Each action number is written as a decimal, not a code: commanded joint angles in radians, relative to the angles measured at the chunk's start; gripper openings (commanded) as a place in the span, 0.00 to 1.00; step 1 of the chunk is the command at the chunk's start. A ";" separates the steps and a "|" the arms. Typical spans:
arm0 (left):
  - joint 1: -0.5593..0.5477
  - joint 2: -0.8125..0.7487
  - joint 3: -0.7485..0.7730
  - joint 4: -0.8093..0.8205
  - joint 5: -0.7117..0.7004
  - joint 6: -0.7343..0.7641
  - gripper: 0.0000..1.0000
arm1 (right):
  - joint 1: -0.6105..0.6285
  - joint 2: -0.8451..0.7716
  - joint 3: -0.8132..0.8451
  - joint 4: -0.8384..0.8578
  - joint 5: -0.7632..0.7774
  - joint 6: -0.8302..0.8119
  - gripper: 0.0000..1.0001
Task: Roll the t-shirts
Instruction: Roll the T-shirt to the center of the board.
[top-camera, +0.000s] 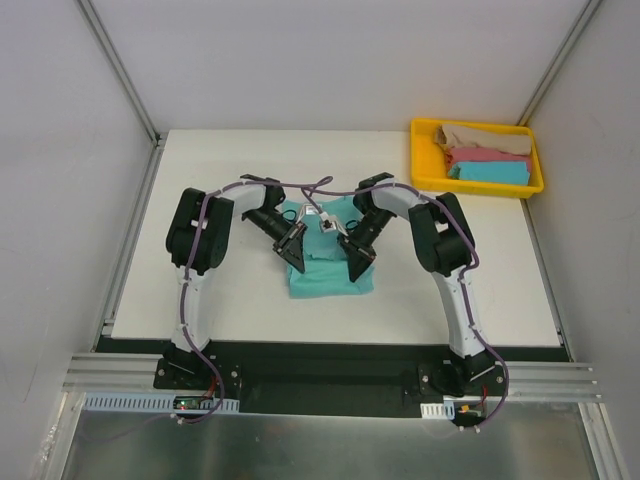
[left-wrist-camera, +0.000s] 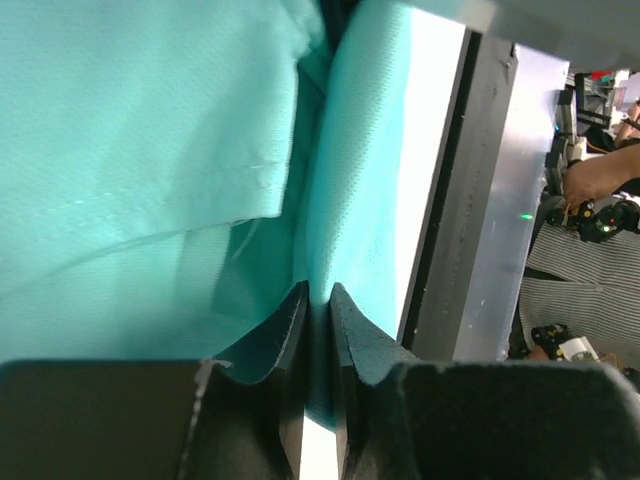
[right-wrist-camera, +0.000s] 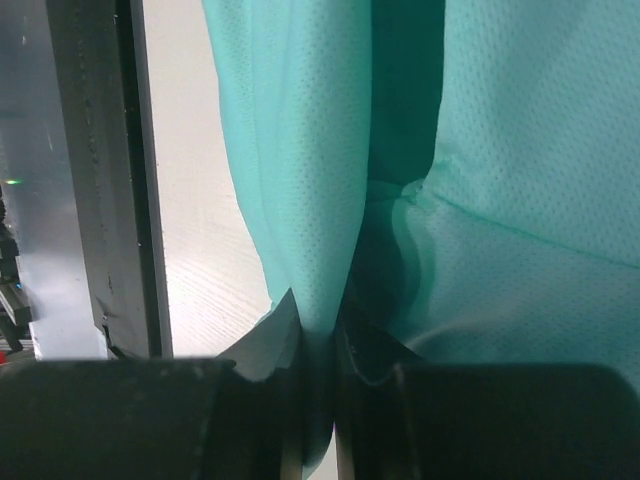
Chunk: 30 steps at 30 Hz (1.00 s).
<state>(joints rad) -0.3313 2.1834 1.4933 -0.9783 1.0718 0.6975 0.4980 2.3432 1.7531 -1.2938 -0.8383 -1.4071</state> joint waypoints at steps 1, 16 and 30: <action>0.024 0.021 0.059 -0.057 -0.056 -0.024 0.13 | -0.012 0.016 0.045 -0.366 0.008 -0.050 0.10; -0.093 -0.617 -0.384 0.450 -0.478 0.120 0.61 | -0.033 0.222 0.269 -0.364 0.022 0.227 0.13; -0.268 -0.729 -0.660 0.780 -0.638 0.335 0.65 | -0.016 0.246 0.287 -0.364 0.053 0.264 0.13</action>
<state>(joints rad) -0.5900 1.4288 0.8310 -0.3019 0.4763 0.9604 0.4683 2.5504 2.0216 -1.4479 -0.8711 -1.1160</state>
